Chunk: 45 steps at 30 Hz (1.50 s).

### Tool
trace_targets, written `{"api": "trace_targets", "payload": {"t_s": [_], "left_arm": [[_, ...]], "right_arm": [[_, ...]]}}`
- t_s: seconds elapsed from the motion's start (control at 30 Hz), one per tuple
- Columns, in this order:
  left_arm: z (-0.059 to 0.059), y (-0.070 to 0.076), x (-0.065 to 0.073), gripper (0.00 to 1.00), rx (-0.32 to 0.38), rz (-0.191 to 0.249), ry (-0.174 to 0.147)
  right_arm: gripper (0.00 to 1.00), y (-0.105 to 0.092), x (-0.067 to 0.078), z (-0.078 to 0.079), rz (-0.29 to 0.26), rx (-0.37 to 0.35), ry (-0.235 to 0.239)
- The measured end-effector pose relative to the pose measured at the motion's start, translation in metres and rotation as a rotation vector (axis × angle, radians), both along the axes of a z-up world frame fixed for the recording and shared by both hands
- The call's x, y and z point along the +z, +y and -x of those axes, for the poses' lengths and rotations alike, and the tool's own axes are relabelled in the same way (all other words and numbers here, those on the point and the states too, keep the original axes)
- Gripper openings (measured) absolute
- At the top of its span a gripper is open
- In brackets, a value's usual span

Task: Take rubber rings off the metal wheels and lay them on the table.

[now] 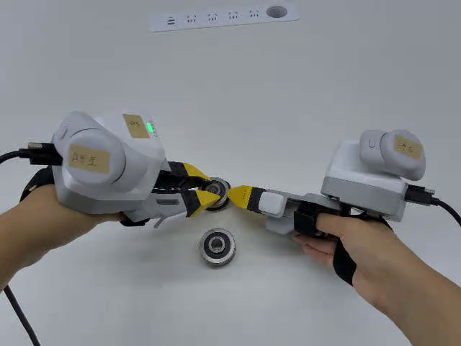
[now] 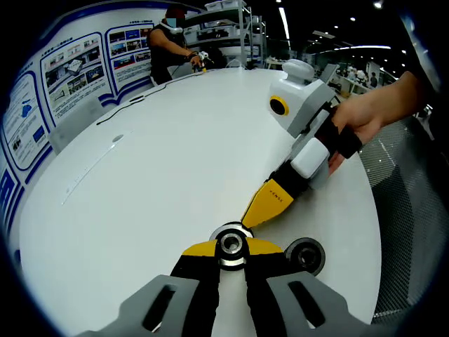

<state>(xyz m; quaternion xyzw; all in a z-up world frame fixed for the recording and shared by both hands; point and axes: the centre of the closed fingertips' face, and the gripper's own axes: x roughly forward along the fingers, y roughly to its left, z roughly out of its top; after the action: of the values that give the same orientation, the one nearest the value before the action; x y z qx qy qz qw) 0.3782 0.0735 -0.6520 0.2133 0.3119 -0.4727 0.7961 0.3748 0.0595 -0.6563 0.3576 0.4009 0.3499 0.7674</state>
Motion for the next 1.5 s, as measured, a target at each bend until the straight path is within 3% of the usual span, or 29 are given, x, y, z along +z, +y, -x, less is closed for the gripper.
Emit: {"api": "trace_targets", "payload": {"t_s": [0.63, 0.73, 0.97, 1.5], "left_arm": [[0.0, 0.0, 0.0, 0.12, -0.002, -0.002, 0.001], [-0.001, 0.001, 0.0, 0.12, -0.001, -0.002, 0.001], [-0.001, 0.001, 0.0, 0.12, -0.001, -0.005, 0.0], [0.0, 0.001, 0.0, 0.12, 0.001, -0.001, -0.001]], "right_arm": [[0.01, 0.002, 0.0, -0.005, 0.043, 0.016, -0.054], [0.01, 0.003, 0.001, -0.005, 0.075, 0.035, -0.101], [0.01, 0.005, 0.004, -0.005, 0.114, 0.061, -0.15], [0.01, 0.014, 0.009, -0.005, 0.146, 0.096, -0.196]]}}
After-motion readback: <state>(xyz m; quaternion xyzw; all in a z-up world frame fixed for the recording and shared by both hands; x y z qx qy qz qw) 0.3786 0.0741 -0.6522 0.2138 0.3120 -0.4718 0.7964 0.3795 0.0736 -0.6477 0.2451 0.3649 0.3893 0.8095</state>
